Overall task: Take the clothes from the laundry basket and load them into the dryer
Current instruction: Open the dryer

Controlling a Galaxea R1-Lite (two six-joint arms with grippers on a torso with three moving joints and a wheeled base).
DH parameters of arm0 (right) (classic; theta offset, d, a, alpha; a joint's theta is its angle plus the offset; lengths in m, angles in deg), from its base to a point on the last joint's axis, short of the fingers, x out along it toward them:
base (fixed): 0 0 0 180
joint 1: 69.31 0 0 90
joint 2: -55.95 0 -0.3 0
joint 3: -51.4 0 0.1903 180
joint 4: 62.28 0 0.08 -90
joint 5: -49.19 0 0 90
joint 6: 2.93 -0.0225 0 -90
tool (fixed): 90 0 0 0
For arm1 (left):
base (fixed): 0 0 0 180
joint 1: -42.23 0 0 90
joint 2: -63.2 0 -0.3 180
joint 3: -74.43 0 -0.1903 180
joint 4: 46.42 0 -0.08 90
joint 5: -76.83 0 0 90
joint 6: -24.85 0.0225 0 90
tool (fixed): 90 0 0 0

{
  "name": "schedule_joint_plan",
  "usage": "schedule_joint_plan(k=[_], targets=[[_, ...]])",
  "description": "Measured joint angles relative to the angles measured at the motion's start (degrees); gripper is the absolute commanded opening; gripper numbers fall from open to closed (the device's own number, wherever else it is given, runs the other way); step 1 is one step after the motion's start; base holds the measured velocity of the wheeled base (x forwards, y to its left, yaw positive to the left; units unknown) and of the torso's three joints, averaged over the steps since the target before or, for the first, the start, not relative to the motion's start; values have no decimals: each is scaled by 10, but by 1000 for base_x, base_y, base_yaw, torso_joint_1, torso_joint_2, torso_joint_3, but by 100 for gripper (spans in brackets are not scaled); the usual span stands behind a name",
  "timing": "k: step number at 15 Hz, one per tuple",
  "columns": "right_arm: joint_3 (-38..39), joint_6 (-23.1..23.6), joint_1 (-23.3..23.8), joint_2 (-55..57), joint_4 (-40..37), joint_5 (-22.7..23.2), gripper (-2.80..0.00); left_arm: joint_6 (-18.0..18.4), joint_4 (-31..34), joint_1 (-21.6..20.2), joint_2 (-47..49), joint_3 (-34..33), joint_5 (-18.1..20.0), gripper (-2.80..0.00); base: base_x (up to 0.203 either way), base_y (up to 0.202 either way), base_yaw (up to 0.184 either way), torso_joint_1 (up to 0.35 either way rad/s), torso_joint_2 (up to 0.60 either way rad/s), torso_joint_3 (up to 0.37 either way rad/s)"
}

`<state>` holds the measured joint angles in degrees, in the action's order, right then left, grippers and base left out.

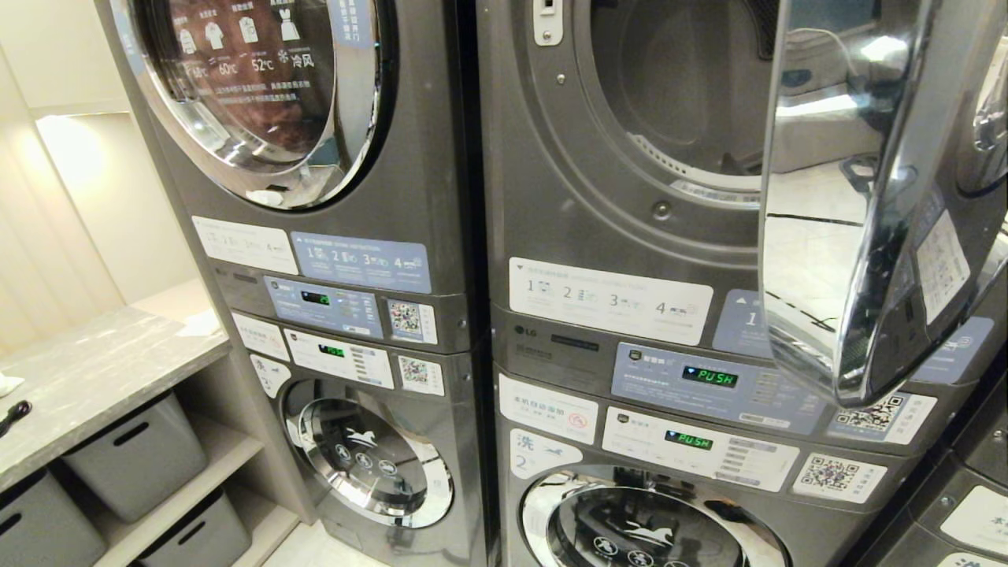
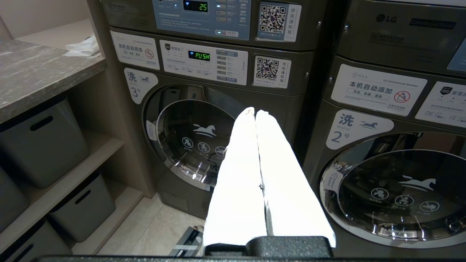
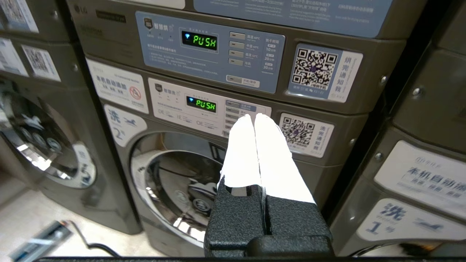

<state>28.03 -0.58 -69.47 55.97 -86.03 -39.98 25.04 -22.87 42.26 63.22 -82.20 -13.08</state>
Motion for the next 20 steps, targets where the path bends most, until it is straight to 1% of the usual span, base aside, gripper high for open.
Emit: schedule_joint_plan(k=[2,6,17,19,20], targets=[[0,-17,0,0,1,-3,-280,0,0,0,0,0,0,-280,0,0,0,0,0,0],[0,-19,0,0,1,-3,-280,0,0,0,0,0,0,-280,2,0,-23,1,1,1],[0,-19,0,0,1,-3,-280,0,0,0,0,0,0,-280,-1,8,-172,2,2,3],[0,-19,0,0,1,-3,-280,0,0,0,0,0,0,-280,-2,6,-123,3,0,3],[0,-19,0,0,1,-3,-280,0,0,0,0,0,0,-280,0,0,0,0,0,0]])
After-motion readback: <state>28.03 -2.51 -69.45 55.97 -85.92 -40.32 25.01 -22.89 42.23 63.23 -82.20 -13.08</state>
